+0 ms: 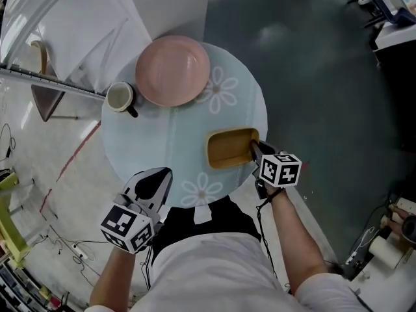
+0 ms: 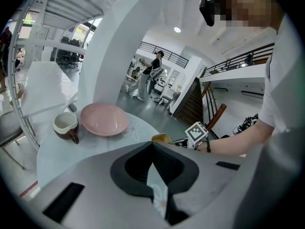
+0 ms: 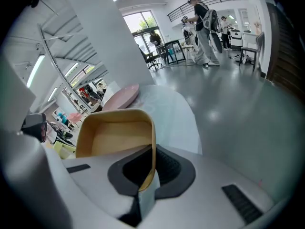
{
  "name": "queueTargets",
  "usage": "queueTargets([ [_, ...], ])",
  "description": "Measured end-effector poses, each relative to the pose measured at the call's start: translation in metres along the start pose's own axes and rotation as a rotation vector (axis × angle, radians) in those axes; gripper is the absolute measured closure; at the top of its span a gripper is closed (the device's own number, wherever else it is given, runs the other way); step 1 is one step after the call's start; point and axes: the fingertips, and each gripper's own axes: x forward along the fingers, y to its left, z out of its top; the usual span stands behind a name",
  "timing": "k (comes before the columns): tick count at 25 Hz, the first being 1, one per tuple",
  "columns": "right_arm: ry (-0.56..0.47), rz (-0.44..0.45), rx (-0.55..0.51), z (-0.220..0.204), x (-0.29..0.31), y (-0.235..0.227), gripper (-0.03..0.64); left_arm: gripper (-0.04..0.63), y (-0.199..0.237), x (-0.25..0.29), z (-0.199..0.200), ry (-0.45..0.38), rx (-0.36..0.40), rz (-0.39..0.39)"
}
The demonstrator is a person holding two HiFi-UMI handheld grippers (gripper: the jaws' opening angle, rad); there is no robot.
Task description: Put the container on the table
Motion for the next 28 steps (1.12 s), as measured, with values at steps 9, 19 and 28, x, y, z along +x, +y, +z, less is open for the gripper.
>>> queueTargets([
  [9, 0.05, -0.06, -0.027, -0.012, 0.01, -0.007, 0.592, 0.574, 0.005, 0.001, -0.001, 0.001, -0.01, -0.009],
  [19, 0.078, -0.136, -0.037, -0.015, 0.019, -0.01, 0.592, 0.574, 0.008, 0.002, -0.002, 0.0, -0.015, -0.014],
  [28, 0.079, -0.151, -0.026, -0.015, 0.022, -0.009, 0.591, 0.574, 0.01, -0.007, 0.0, -0.006, -0.012, -0.002],
])
